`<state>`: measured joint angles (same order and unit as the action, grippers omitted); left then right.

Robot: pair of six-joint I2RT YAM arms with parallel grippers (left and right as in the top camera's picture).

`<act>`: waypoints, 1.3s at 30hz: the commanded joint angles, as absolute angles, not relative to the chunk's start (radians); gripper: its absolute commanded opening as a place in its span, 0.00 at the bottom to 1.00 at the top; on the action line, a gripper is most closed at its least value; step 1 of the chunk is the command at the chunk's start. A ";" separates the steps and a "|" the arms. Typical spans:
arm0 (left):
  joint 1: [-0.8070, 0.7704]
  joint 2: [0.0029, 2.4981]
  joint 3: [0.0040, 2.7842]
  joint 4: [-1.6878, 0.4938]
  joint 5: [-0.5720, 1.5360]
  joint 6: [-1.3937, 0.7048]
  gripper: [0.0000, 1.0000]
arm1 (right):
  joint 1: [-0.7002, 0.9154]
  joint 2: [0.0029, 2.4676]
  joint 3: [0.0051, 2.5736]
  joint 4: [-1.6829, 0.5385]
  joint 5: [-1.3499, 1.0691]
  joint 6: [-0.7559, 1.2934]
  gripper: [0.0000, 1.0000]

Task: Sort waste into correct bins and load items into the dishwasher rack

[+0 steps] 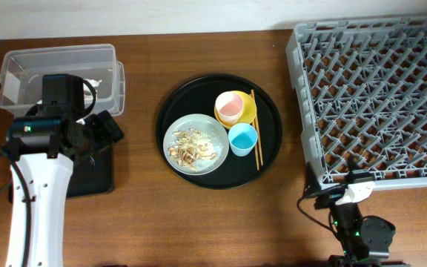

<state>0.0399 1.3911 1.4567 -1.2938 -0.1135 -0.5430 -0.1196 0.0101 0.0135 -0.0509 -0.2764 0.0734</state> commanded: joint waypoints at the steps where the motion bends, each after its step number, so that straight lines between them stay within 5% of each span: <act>1: 0.044 1.378 1.456 -1.296 -0.128 -0.553 0.99 | -0.124 0.004 0.006 -0.046 -0.703 0.262 0.98; 7: 0.044 1.378 1.456 -1.296 -0.128 -0.553 0.99 | -0.124 0.004 0.006 -0.038 -1.112 0.680 0.98; 13: 0.044 1.378 1.456 -1.296 -0.128 -0.553 0.99 | -0.125 0.004 0.006 0.059 -0.993 1.007 0.98; 15: 0.044 1.378 1.456 -1.296 -0.128 -0.553 0.99 | -0.125 0.003 0.006 0.348 -0.933 1.157 0.98; 21: 0.044 1.378 1.456 -1.296 -0.128 -0.553 0.99 | -0.125 0.013 0.069 0.486 -0.782 1.235 0.98; 28: 0.044 1.378 1.456 -1.296 -0.128 -0.553 0.99 | -0.125 0.192 0.250 0.418 -0.737 1.057 0.98; 32: 0.044 1.378 1.456 -1.296 -0.128 -0.553 0.99 | -0.125 0.407 0.503 0.230 -0.849 0.782 0.98; 39: 0.044 1.378 1.456 -1.296 -0.128 -0.553 0.99 | -0.122 0.837 1.168 -0.652 -0.686 0.229 0.98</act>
